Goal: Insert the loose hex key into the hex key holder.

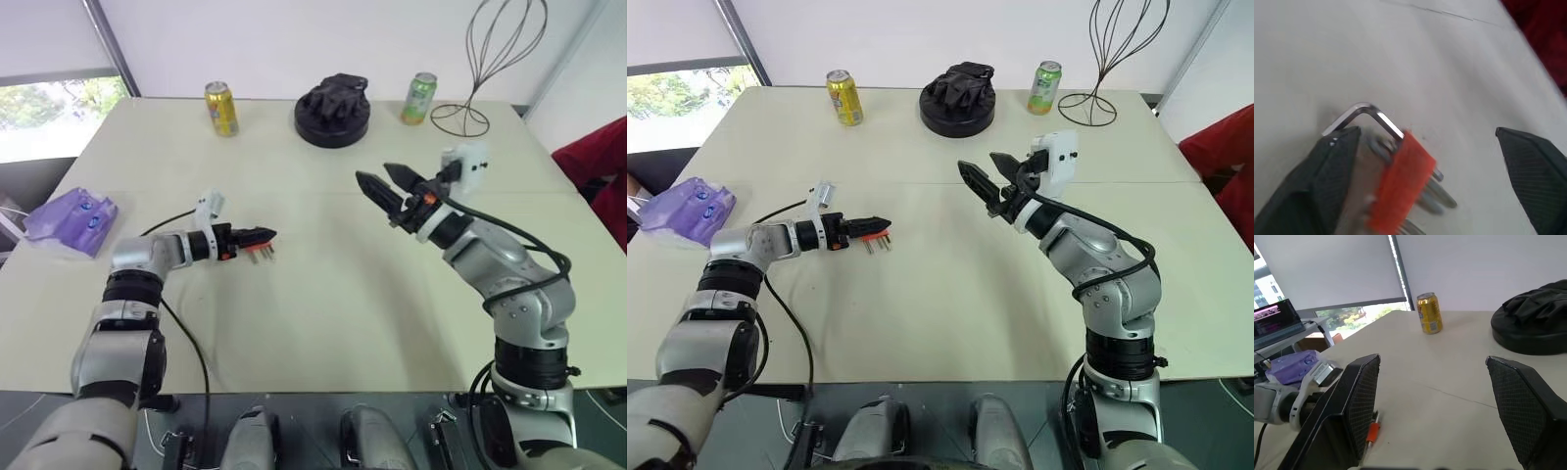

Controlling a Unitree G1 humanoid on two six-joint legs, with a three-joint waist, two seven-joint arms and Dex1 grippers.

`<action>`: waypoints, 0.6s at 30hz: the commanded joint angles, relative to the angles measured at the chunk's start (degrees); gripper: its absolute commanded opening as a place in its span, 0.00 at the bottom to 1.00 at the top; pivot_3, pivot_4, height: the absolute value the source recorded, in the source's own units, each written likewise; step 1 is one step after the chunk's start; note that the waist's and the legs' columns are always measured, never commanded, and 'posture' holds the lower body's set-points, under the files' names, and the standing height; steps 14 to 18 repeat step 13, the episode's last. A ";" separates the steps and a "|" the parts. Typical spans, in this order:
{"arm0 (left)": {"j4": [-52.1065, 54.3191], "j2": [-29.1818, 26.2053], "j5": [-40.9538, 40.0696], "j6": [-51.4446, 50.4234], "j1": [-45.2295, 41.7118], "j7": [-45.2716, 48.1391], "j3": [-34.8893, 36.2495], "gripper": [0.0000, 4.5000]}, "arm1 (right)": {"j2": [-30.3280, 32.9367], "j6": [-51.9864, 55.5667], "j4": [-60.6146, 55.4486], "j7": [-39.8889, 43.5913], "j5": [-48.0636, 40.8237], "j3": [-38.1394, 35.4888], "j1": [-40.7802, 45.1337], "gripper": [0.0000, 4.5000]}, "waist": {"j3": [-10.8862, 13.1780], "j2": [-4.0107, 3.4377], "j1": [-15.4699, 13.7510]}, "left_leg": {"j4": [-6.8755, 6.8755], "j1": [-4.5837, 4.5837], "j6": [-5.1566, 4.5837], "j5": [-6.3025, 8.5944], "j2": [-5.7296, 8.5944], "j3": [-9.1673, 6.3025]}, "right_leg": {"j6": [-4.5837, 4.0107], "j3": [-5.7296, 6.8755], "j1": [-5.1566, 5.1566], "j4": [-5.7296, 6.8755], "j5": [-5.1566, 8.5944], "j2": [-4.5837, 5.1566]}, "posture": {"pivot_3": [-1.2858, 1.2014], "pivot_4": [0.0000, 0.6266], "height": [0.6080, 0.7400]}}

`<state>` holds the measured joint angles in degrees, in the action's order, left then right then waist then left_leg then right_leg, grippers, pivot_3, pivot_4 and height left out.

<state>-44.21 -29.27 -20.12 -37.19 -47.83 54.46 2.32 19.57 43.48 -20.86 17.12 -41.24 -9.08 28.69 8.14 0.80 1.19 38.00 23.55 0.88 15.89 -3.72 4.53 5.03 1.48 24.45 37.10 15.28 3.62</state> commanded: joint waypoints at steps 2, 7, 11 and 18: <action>7.43 -6.13 5.62 5.28 5.08 -2.77 -1.06 0.98 | 0.46 -0.37 -2.32 0.09 -0.22 -0.58 -1.78 0.80 | 0.00 0.00 0.48 | -0.03 -0.11 -0.03 0.02 0.00 -0.05 | -0.13 -0.14 0.00 0.06 0.08 -0.08 | 0.52 0.24 1.00; 28.14 -9.01 2.90 1.12 13.33 -3.59 0.77 0.98 | 0.78 0.04 -2.70 0.14 0.09 0.00 -4.69 0.80 | 0.00 0.00 0.19 | -0.14 -0.04 -0.02 0.01 -0.04 -0.05 | -0.17 -0.16 0.09 0.10 0.10 -0.05 | 0.52 0.24 1.00; 35.62 -7.98 0.10 -3.05 17.86 -5.72 3.01 0.98 | 0.47 -0.30 -1.29 0.52 0.62 0.67 -4.51 0.80 | 0.01 0.00 -0.65 | -0.07 -0.03 -0.03 0.02 -0.01 -0.01 | -0.17 -0.17 0.04 0.04 0.10 0.00 | 0.52 0.24 1.00; 37.82 -8.03 0.03 -0.95 19.46 -7.65 5.41 0.98 | 0.94 -0.50 -0.71 1.14 1.24 1.25 -4.47 0.80 | 0.01 0.00 -0.63 | -0.06 -0.03 -0.03 0.02 0.00 -0.01 | -0.17 -0.17 0.04 0.02 0.10 0.00 | 0.52 0.24 1.00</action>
